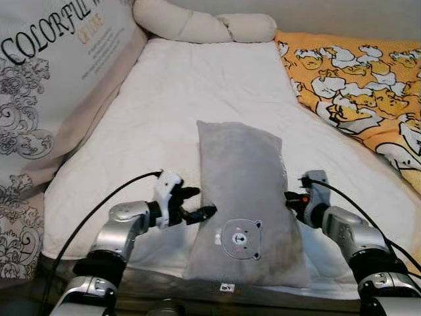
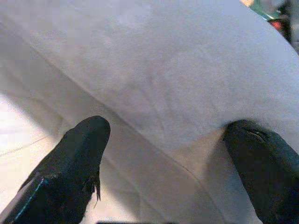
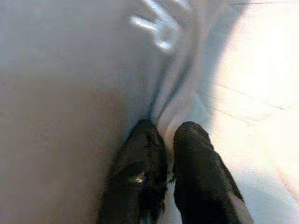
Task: Clean up the room
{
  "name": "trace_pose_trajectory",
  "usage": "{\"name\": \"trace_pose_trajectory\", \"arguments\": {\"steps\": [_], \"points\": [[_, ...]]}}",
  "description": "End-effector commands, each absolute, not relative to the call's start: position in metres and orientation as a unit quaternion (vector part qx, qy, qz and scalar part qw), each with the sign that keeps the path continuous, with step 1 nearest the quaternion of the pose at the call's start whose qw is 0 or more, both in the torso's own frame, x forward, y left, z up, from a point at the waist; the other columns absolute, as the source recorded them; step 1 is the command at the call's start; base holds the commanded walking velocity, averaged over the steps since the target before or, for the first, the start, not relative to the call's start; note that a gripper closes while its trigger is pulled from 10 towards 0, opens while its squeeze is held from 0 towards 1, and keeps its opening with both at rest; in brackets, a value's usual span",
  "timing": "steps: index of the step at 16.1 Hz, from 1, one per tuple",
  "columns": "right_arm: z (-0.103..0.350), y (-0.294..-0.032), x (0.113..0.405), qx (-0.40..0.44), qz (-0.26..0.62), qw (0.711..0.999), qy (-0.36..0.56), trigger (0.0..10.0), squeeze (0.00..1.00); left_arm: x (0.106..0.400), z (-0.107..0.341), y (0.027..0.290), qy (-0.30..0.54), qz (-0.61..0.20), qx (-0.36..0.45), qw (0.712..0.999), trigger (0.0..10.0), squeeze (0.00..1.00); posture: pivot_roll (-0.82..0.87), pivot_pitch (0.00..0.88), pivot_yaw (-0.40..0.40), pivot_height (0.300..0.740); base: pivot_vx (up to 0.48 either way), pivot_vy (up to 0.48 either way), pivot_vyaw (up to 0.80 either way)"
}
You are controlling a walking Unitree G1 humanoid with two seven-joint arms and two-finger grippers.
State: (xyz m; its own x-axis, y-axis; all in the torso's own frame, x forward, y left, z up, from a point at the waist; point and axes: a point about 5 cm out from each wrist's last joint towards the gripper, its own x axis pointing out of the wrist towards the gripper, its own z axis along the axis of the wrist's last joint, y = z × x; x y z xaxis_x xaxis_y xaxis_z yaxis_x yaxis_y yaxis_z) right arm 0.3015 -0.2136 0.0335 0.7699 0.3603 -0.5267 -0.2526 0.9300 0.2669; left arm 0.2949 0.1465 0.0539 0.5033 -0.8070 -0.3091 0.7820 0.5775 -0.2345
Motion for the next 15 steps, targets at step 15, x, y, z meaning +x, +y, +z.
{"name": "trace_pose_trajectory", "arguments": {"steps": [15], "points": [[0.029, -0.252, 0.285, 0.333, 0.095, 0.909, 0.231, 10.0, 1.0, 0.317, 0.038, 0.161, 0.226, -0.277, -0.222, 0.907, 10.0, 1.0, 0.01, 0.0, 0.02, 0.74, 0.0, 0.0, 0.0]]}}
